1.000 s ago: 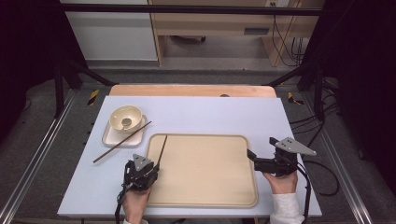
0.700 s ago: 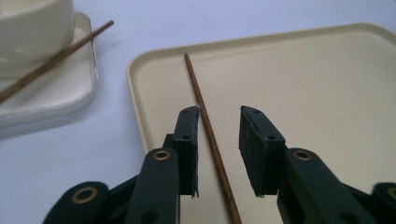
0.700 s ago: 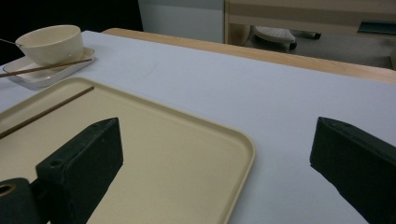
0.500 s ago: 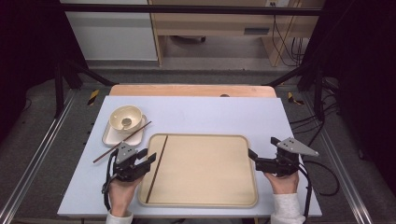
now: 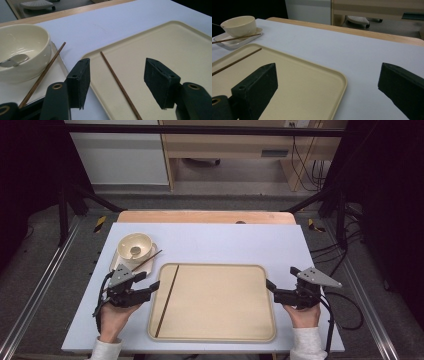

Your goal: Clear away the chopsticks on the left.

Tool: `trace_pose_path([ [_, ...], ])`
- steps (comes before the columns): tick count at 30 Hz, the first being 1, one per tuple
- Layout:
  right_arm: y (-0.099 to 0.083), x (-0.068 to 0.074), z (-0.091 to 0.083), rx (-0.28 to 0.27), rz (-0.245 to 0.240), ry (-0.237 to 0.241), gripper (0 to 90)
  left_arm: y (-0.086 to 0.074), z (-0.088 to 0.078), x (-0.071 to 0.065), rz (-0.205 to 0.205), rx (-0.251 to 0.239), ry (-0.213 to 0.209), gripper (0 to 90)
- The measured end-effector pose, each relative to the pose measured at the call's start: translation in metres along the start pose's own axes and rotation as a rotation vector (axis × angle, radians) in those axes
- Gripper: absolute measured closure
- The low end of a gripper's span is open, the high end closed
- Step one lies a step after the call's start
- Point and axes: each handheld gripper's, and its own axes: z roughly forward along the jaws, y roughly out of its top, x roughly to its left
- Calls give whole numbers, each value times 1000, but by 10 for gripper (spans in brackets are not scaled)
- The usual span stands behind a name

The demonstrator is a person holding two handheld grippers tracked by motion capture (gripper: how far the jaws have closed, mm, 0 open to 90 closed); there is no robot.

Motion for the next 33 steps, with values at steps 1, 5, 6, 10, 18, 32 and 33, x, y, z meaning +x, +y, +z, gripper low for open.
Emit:
trace_pose_path([
  [1, 0, 1, 0, 3, 1, 1, 30, -2, -2, 4, 7, 8, 0, 363],
  [5, 0, 0, 1, 4, -2, 1, 30, -9, -4, 13, 16, 22, 24, 340],
  [6, 0, 0, 1, 5, -3, 1, 30, -11, -4, 16, 11, 28, 26, 333],
  [10, -1, 1, 1, 8, -7, 2, 30, -17, -5, 23, 21, 43, 50, 302],
  [18, -1, 1, 3, 16, -13, 2, 30, -25, -16, 50, -10, 49, 111, 270],
  [32, -2, 2, 6, 26, -14, 6, 32, -31, 5, 85, -14, 114, 169, 273],
  [33, -2, 2, 6, 29, -17, 6, 32, -31, 7, 86, -18, 116, 167, 274],
])
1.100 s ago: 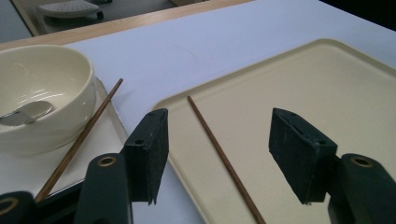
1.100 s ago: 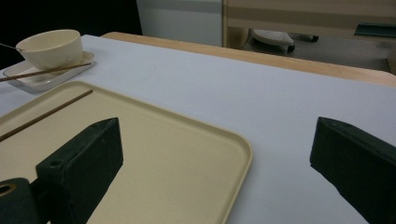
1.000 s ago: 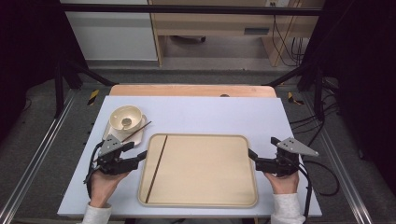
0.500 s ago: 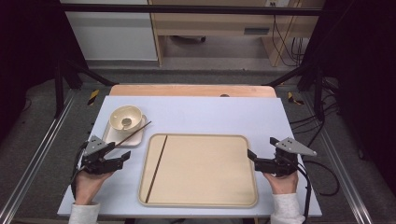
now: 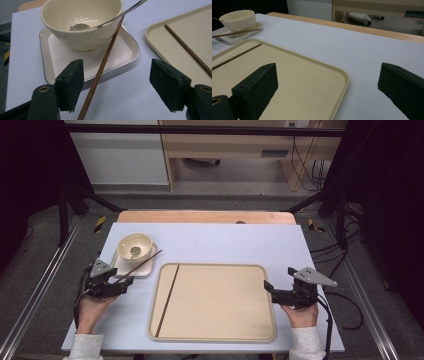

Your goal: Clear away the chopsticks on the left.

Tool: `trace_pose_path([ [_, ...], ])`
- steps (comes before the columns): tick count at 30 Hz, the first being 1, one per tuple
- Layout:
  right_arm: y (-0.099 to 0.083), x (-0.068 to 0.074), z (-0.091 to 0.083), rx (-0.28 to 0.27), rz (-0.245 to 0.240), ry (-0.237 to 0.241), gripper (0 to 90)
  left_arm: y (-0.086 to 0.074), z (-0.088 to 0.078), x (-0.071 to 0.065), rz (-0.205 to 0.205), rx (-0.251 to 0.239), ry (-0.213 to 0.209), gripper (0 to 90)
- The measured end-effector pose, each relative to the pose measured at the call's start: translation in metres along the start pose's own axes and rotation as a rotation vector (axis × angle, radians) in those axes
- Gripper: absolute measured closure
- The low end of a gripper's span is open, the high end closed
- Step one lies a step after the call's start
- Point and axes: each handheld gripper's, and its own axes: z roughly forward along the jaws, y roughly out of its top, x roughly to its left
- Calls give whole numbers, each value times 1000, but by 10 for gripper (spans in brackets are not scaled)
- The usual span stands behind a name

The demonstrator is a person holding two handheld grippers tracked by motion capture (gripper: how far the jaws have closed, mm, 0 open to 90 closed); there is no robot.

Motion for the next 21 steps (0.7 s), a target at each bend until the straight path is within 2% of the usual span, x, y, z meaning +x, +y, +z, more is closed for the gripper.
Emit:
trace_pose_path([
  [5, 0, 0, 1, 0, 1, 2, 33, 0, 8, 5, 2, 21, -4, 290],
  [7, 0, 0, 1, 1, 2, 1, 34, 0, 13, 7, 8, 29, 11, 307],
  [9, 0, 0, 0, -1, 2, 2, 34, -2, 19, 9, 13, 58, 29, 318],
  [15, 0, 1, 2, 4, 0, 1, 34, -4, 25, 14, 10, 49, 40, 353],
  [19, 0, 0, 2, 6, -1, 1, 34, -4, 30, 15, 4, 62, 47, 397],
  [21, 0, 0, 2, 3, 1, 0, 35, -3, 31, 13, 3, 40, 50, 414],
])
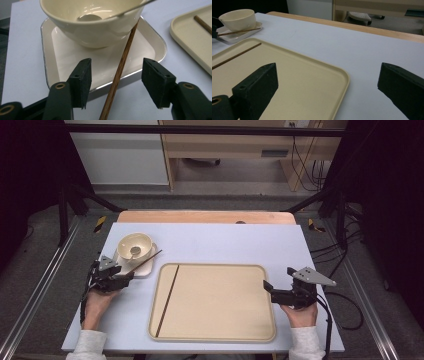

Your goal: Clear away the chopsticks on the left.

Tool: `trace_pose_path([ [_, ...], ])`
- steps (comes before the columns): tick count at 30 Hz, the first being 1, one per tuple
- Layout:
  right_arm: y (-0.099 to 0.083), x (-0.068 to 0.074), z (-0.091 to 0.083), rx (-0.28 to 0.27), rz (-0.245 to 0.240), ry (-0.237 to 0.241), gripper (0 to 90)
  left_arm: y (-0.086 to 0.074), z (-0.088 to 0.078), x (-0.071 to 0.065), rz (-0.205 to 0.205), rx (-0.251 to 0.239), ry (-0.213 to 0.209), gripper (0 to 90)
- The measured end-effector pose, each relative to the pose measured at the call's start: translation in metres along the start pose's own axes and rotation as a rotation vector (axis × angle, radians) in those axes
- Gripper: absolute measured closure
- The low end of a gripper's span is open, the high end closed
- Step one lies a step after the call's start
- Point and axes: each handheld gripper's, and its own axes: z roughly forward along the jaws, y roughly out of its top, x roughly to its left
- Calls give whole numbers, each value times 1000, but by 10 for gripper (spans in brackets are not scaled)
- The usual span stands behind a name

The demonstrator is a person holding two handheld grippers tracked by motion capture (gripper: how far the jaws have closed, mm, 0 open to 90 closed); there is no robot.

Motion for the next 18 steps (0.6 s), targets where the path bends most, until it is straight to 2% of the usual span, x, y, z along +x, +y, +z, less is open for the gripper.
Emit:
trace_pose_path([
  [3, 0, 0, 0, 6, 0, 1, 35, 1, 2, 0, 4, -10, 9, 459],
  [6, 0, 0, 0, 4, -3, 2, 35, -1, 6, 1, 6, 16, 10, 490],
  [18, 0, 0, 0, 3, -3, 1, 36, -1, 10, 2, -8, 2, -4, 698],
])
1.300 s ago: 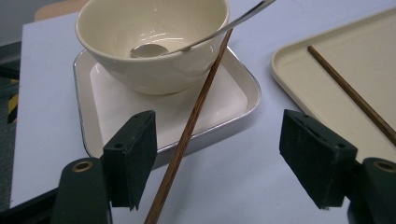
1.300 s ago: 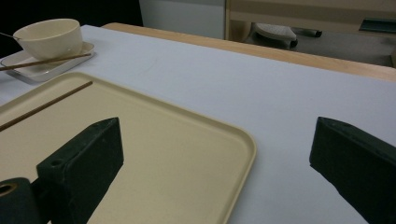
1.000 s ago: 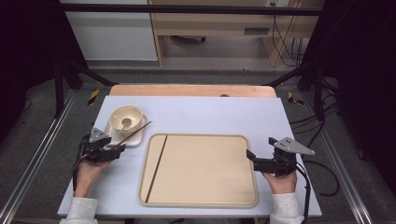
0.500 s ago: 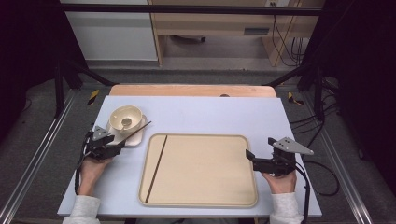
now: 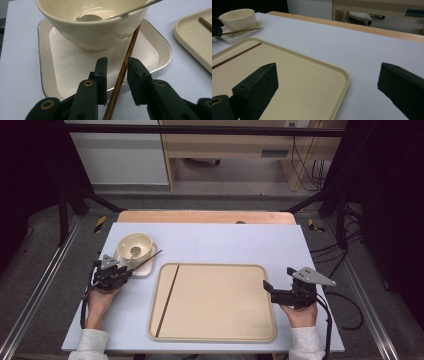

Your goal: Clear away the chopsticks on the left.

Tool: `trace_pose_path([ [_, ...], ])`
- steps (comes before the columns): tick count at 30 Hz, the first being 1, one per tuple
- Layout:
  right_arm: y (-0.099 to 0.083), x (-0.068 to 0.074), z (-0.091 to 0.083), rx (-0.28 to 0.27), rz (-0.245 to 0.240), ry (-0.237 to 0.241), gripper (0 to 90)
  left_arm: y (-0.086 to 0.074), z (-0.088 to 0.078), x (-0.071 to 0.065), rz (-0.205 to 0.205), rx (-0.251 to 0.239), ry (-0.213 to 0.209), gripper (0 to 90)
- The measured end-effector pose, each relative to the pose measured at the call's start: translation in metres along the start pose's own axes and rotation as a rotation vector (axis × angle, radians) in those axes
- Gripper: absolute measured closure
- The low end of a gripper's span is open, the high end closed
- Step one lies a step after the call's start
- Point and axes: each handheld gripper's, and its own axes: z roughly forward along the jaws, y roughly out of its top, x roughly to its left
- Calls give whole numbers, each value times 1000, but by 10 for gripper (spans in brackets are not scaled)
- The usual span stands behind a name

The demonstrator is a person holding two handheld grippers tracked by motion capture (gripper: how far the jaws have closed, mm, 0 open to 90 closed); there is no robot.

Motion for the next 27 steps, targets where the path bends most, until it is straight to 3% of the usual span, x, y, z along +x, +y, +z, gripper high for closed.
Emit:
trace_pose_path([
  [7, 0, 0, 1, 1, -1, -1, 36, 0, 0, 0, 2, 2, -22, 790],
  [16, 0, 0, 0, 0, 2, 0, 36, 1, -1, -4, 30, -5, -70, 830],
  [19, 0, 0, 0, -4, 0, -1, 36, 1, -1, -6, 51, 2, -71, 839],
  [22, 0, -1, -1, -3, 0, -1, 36, 2, -2, -8, 40, 10, -78, 843],
  [27, 1, -1, -2, -7, 3, -1, 35, 3, -4, -13, 59, 16, -87, 846],
])
